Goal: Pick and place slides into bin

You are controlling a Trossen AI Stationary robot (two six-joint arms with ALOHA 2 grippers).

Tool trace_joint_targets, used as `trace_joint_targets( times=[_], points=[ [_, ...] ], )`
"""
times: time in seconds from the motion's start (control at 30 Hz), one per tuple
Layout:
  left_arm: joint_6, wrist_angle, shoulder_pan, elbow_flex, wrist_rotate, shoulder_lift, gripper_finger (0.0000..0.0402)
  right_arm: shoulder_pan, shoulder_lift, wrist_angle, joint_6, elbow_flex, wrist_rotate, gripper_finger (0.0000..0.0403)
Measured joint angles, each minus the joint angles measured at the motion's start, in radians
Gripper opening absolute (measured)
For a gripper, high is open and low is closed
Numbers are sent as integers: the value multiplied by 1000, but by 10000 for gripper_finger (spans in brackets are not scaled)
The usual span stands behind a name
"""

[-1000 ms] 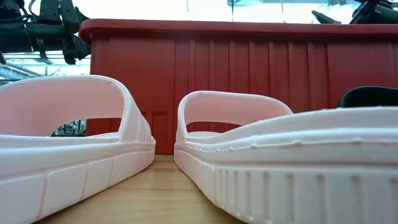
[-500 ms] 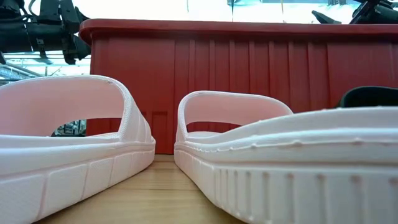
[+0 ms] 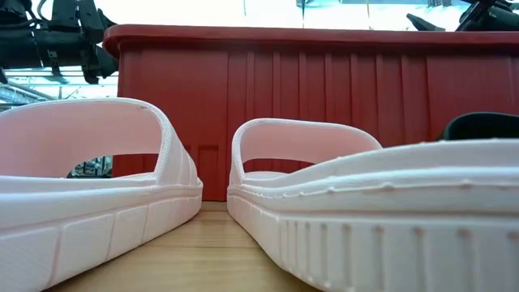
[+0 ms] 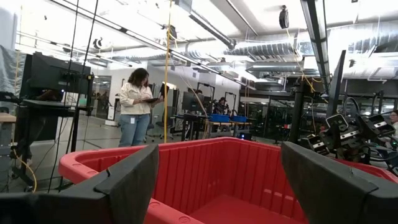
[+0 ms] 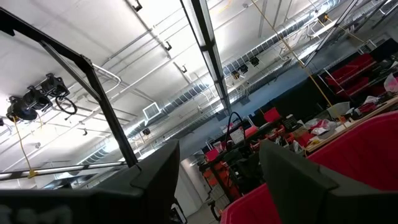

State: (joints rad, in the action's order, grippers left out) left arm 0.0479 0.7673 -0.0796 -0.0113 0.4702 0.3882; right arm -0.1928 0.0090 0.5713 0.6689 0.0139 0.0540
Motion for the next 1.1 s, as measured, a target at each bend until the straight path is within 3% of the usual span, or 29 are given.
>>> trace_joint_targets(
  times=[0.13,0.3,0.43,0.57,0.77,0.97,1.1],
  points=[
    [8,0,0,0,0,0,340,0,0,0,0,0,0,215],
    [166,0,0,0,1,0,340,0,0,0,0,0,0,215],
    [191,0,0,0,1,0,340,0,0,0,0,0,-5,215],
    [156,0,0,0,1,0,340,0,0,0,-3,0,-2,215],
    [-28,-2,0,0,0,0,340,0,0,15,-84,0,-2,215],
    [-54,-3,0,0,0,0,340,0,0,-1,-131,0,-166,215],
    [-141,-6,0,0,-47,0,340,0,0,-14,-132,0,-186,215]
  ],
)
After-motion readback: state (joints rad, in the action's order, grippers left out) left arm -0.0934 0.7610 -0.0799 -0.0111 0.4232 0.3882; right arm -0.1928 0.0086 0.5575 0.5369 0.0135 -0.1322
